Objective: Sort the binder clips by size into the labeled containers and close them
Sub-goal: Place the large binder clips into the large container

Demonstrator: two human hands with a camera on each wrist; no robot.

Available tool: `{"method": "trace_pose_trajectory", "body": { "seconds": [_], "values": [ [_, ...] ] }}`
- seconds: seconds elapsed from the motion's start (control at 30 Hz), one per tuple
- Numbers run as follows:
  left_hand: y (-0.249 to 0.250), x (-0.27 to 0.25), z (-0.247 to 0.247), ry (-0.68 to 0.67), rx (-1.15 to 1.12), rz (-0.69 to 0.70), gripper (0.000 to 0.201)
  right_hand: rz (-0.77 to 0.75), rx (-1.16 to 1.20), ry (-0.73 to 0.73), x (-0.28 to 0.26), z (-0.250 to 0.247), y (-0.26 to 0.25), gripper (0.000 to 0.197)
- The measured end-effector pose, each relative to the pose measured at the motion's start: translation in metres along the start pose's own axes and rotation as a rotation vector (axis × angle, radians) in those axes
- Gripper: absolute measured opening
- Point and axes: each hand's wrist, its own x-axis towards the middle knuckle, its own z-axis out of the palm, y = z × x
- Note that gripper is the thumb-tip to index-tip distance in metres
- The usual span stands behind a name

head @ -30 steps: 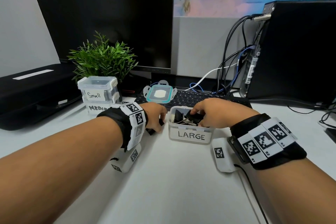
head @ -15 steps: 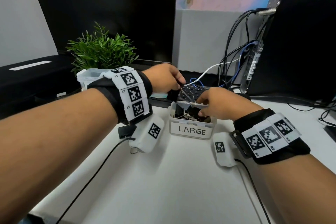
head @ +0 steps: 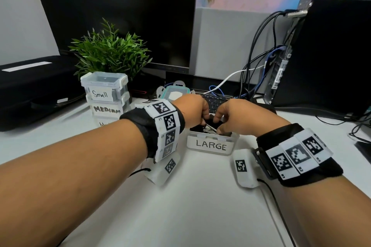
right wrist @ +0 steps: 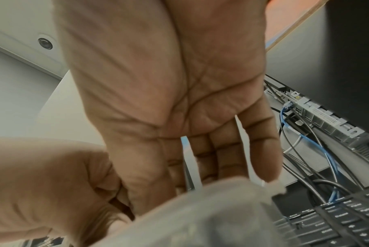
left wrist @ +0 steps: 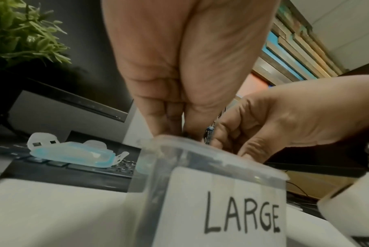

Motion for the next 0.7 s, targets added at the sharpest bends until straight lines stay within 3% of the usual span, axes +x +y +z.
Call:
{"method": "trace_pose_trajectory", "body": {
  "seconds": [0.33,0.7],
  "values": [
    [-0.0019,0.0022,0.0017,-0.015,0.006,-0.041,0.024,-0.021,0.049,0.019,0.0017,0.0022,0.0009,0.020],
    [-0.0007,-0.0043,-0.0003,-0.050,-0.007,-0.077,0.026,-0.056,-0.061,-0.042,-0.0036,-0.0016,-0.0038,0.037]
  ]
}}
